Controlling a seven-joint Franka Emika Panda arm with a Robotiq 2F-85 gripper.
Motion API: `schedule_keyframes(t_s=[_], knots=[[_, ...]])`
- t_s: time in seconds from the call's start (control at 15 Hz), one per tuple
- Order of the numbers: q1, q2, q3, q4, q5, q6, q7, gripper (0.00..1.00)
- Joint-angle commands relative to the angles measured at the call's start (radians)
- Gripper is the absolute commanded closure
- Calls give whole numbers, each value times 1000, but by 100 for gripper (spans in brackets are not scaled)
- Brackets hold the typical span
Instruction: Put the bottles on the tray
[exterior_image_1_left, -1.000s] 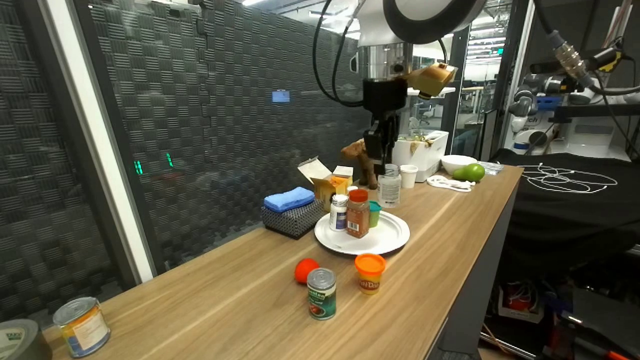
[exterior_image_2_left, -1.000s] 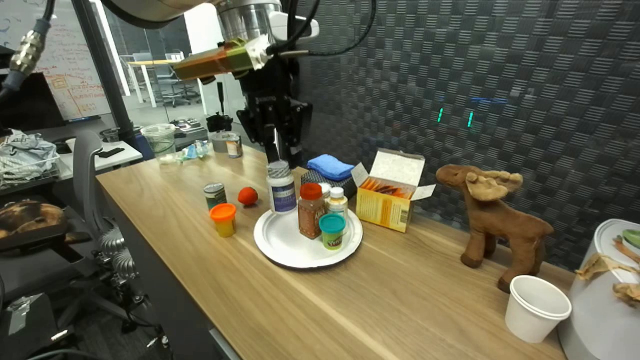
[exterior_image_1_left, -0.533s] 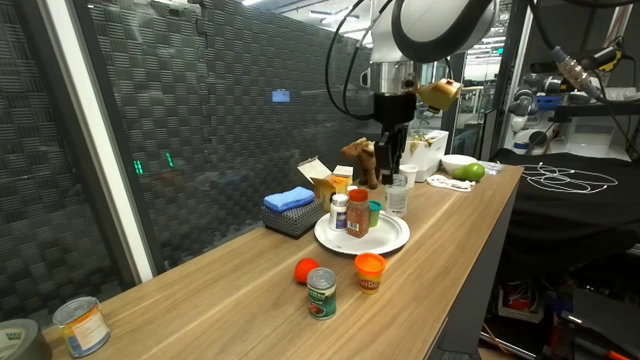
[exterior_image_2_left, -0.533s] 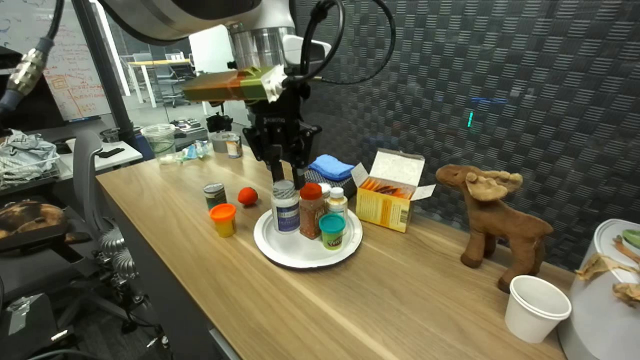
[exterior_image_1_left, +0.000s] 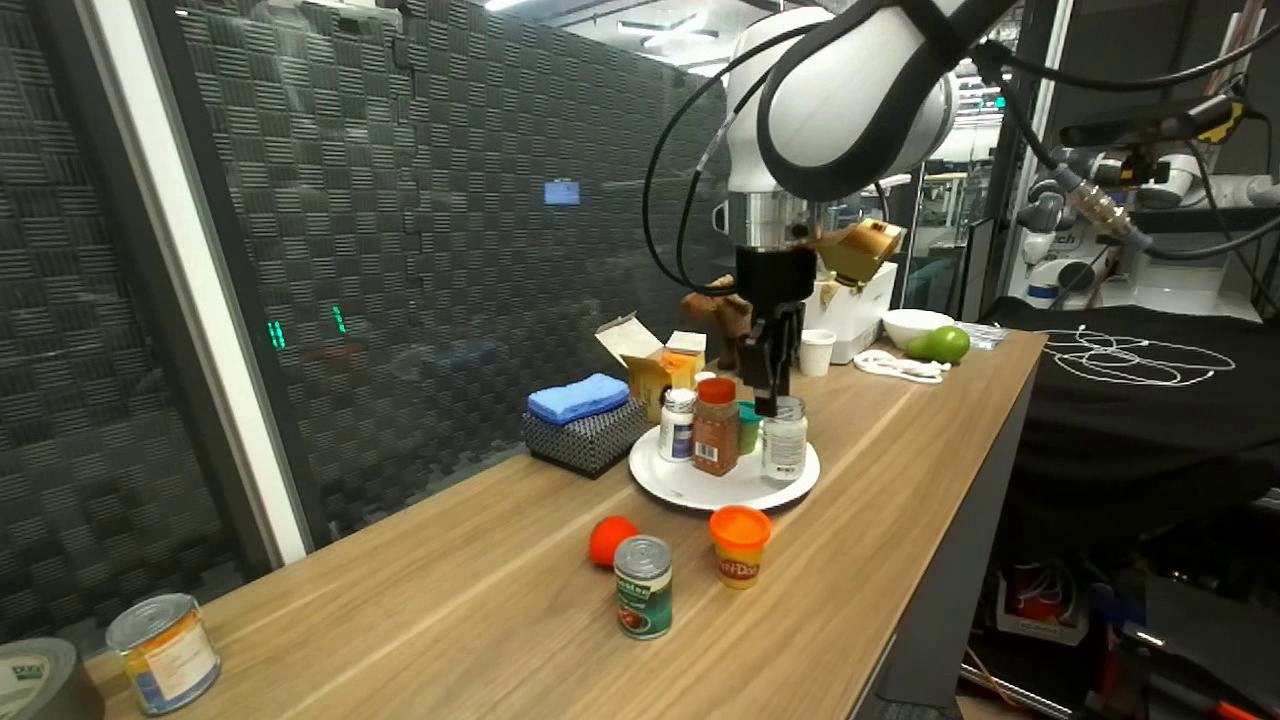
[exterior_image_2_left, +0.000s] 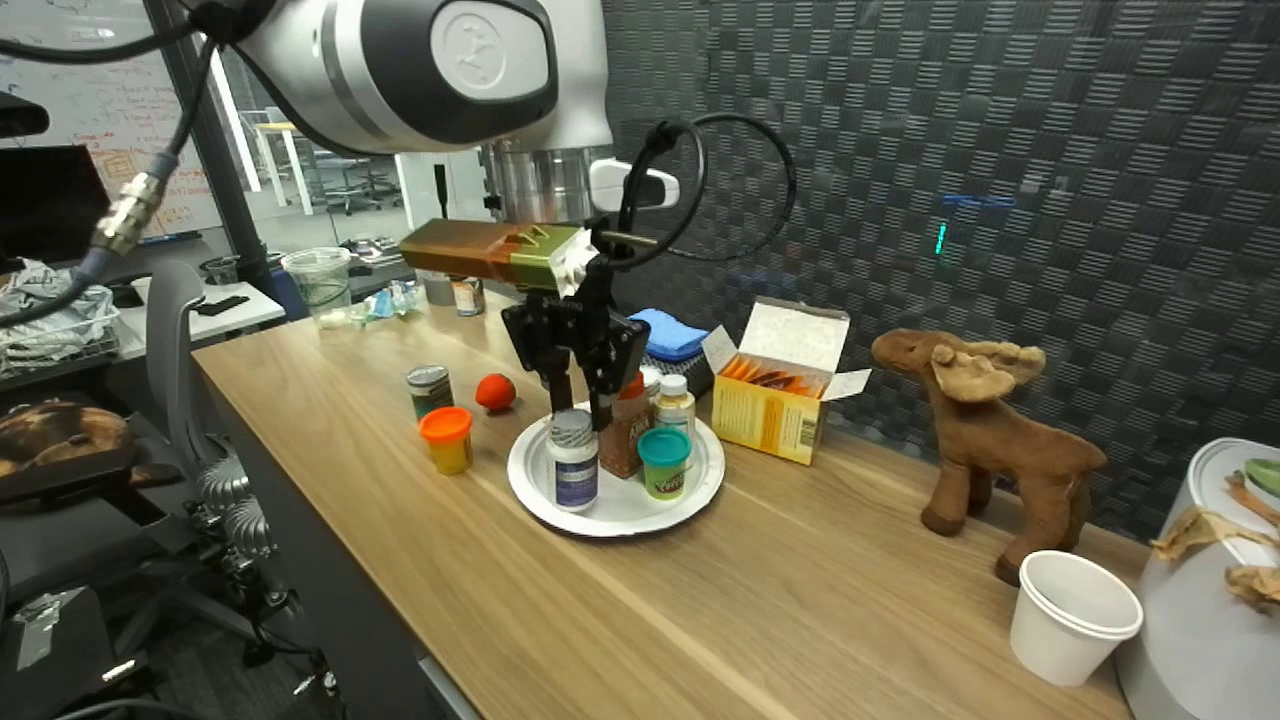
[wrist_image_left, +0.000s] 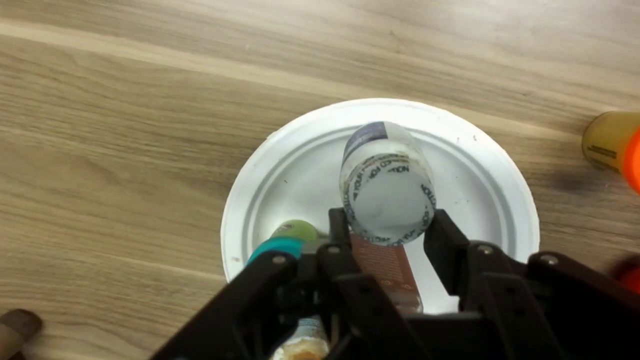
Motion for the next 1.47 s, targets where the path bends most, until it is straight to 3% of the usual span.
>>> schedule_keyframes(t_s=[0.0, 0.6, 1.4], knots=[[-17, 49, -1, 59, 34, 17, -23, 82], [-58, 83, -12, 146, 52, 21, -24, 82], [-59, 104, -7, 121, 47, 9, -45, 82]])
